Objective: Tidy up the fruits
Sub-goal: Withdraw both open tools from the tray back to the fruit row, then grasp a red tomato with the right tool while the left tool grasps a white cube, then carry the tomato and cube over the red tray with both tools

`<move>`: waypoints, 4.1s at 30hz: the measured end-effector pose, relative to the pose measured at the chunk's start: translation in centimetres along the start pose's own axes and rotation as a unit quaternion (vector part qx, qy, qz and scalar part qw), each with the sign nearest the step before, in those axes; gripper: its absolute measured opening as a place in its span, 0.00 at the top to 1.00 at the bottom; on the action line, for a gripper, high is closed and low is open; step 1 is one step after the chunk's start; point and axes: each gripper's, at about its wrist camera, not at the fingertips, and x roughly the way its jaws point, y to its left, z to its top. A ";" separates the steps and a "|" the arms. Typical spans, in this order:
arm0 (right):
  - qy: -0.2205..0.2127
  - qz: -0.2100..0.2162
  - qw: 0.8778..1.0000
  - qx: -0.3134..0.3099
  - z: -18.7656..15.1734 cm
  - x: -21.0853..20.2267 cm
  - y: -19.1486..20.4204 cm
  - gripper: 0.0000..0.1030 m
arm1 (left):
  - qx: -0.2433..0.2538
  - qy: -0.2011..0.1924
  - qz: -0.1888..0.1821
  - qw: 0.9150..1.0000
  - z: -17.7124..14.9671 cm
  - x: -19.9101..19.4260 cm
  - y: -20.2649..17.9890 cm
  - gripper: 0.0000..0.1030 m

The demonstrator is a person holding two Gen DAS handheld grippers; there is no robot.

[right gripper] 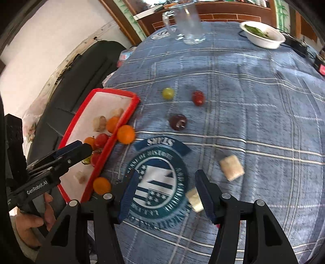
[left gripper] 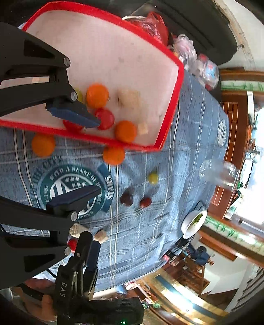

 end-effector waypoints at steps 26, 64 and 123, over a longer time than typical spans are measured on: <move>0.019 -0.036 0.997 0.059 -5.5 -3.5 -7.2 0.47 | 0.130 0.094 -0.078 0.984 -3.2 5.7 -11.1 0.44; 0.020 -0.082 0.994 0.066 -5.7 -3.2 -9.0 0.68 | 0.202 0.111 -0.076 0.970 -4.0 9.0 -15.0 0.72; 0.038 0.026 0.994 -0.098 0.3 3.0 5.8 0.69 | -0.057 -0.039 0.013 0.998 -2.0 -3.6 4.1 0.74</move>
